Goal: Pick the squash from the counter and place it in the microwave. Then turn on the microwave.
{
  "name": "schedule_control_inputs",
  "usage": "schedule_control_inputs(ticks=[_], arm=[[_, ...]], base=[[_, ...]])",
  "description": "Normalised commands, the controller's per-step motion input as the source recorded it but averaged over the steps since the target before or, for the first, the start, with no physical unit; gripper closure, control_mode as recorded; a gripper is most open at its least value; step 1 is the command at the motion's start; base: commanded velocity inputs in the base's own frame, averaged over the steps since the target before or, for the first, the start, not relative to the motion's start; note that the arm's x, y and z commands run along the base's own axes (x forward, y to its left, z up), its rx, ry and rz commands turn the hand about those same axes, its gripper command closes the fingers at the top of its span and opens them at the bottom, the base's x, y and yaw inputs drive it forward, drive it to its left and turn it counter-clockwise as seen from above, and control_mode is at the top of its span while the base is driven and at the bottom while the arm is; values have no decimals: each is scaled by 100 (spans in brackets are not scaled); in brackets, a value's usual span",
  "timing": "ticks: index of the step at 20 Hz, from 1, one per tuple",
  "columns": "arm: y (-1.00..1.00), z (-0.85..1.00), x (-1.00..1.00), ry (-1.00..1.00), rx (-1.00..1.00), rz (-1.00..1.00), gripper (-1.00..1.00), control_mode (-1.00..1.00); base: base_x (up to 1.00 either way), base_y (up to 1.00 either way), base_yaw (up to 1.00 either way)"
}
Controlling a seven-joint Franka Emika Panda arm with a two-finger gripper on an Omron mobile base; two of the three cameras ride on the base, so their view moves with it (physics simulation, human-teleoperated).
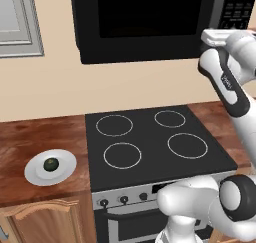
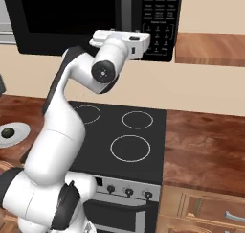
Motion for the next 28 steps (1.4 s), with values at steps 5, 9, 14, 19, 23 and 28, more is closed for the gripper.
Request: schedule_control_inputs(ticks=[5, 9, 14, 19, 23, 28], arm=[[-2, 5, 31, 0, 0, 2, -100, -100], [-4, 3, 32, 0, 0, 4, -100, -100], [-8, 1, 33, -1, 0, 2, -100, -100], [-8, 1, 34, -1, 0, 2, -100, -100], [-4, 0, 41, -1, 0, 3, -100, -100], [0, 0, 49, -1, 0, 2, -100, -100]], base=[[0, 0, 0], [0, 0, 0], [0, 0, 0], [0, 0, 0], [0, 0, 0], [0, 0, 0]])
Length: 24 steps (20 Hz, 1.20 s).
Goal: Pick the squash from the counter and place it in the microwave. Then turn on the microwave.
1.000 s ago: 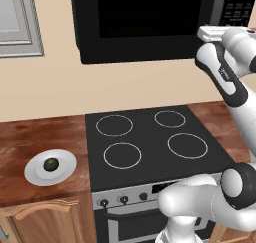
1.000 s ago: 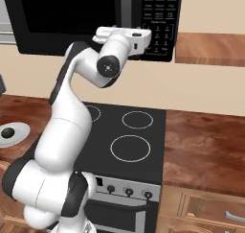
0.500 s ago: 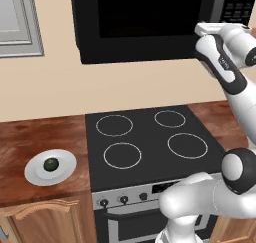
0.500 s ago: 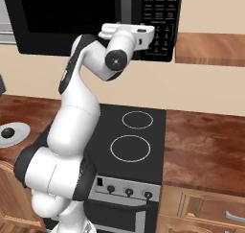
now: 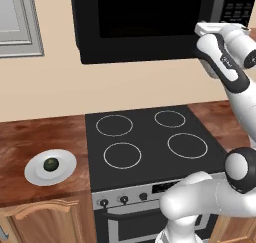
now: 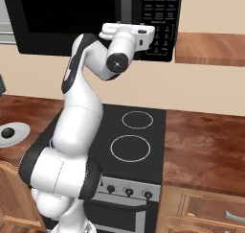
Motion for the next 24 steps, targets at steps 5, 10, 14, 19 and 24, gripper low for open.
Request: schedule_control_inputs(ticks=[5, 10, 14, 19, 24], arm=[[0, 5, 25, 0, 0, 1, 100, -100], [0, 20, -5, 0, -1, 0, 100, -100], [1, 38, -35, 0, -5, 0, 100, -100], [0, 45, -81, 2, -5, 0, 100, -100], [0, 50, -97, 11, 0, -2, 100, -100]], base=[[0, 0, 0], [0, 0, 0], [0, 0, 0], [0, 0, 0], [0, 0, 0]])
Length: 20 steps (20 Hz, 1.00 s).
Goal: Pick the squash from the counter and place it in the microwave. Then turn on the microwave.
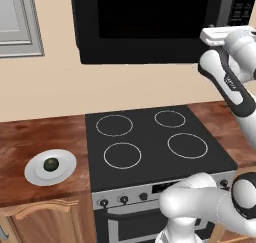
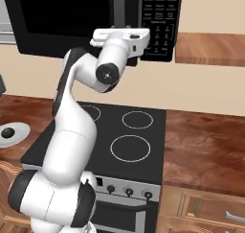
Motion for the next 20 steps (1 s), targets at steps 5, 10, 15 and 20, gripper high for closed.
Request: schedule_control_inputs(ticks=[5, 10, 15, 20], arm=[[0, 57, -94, 20, 0, -8, 100, -100], [4, 47, -100, 13, 0, -9, 100, -100], [26, 33, -100, 3, -2, -9, 100, -100], [40, 20, -100, 1, -1, -8, 100, -100]], base=[[0, 0, 0], [0, 0, 0], [0, 0, 0], [0, 0, 0]])
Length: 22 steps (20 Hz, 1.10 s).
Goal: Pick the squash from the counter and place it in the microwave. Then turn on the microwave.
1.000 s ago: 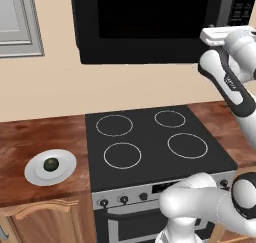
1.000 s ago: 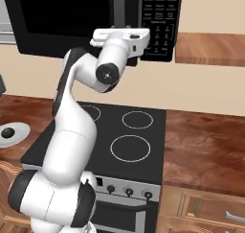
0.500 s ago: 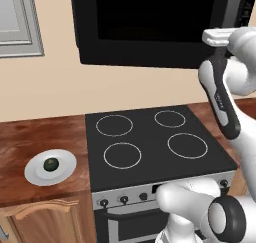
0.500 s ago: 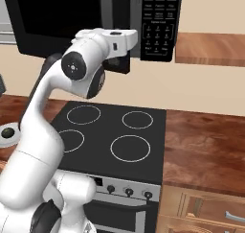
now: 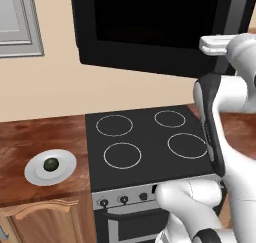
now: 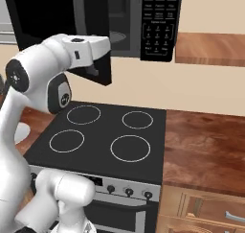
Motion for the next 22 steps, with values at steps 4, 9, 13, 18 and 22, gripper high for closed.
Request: schedule_control_inputs(ticks=[4, 9, 13, 18, 22], arm=[[40, 22, -100, 5, -1, -10, 100, -100], [42, 20, -100, 9, -2, -14, 100, -100], [43, 14, -98, 11, -3, -16, 100, -100], [46, 4, -91, 7, -4, -17, 100, -100], [46, 0, -73, 1, -6, -14, 100, -100]], base=[[0, 0, 0], [0, 0, 0], [0, 0, 0], [0, 0, 0], [0, 0, 0]])
